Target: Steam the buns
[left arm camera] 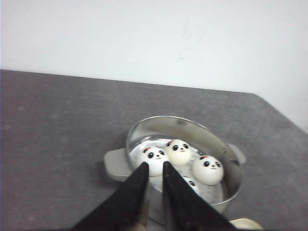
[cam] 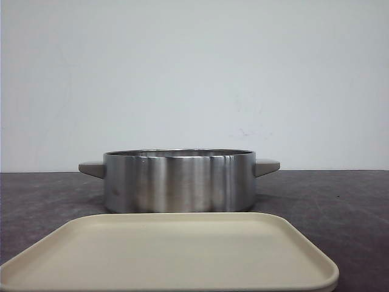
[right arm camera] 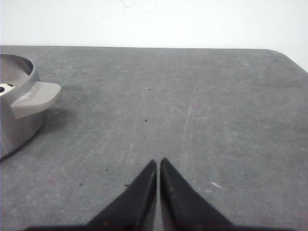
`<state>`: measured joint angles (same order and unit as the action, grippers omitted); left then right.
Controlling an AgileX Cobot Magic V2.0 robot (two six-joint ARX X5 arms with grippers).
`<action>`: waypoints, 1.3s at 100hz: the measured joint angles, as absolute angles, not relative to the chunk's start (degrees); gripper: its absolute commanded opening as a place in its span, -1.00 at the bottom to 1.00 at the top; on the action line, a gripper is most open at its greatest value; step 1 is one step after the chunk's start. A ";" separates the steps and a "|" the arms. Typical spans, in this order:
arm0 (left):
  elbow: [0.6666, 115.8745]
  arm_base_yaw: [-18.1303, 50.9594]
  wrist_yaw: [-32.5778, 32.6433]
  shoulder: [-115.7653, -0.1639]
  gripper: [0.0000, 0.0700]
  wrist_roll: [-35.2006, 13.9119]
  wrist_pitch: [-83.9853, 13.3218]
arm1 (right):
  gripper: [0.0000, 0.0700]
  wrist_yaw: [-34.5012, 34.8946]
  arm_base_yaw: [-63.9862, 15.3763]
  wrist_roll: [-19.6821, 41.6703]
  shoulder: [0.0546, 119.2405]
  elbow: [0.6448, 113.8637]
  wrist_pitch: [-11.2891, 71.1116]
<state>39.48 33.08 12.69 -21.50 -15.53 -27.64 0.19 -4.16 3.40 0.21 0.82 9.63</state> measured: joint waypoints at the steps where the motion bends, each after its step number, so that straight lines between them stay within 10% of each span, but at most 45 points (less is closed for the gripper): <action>1: 39.48 32.88 12.88 -21.39 -1.00 -15.25 -27.88 | -0.98 0.19 -4.16 3.40 0.21 0.82 9.63; 40: 21.41 14.87 13.34 -5.56 -1.00 -4.34 -23.75 | -0.98 0.19 -4.16 3.40 0.21 0.82 9.63; 61: 8.01 7.44 9.45 -0.40 -1.00 -4.25 -10.41 | -0.98 0.12 -4.19 3.40 0.21 0.82 9.58; 130: 1.85 -4.60 4.73 -0.47 -1.00 -2.39 -10.33 | -0.98 0.01 -4.19 3.40 0.21 0.82 9.58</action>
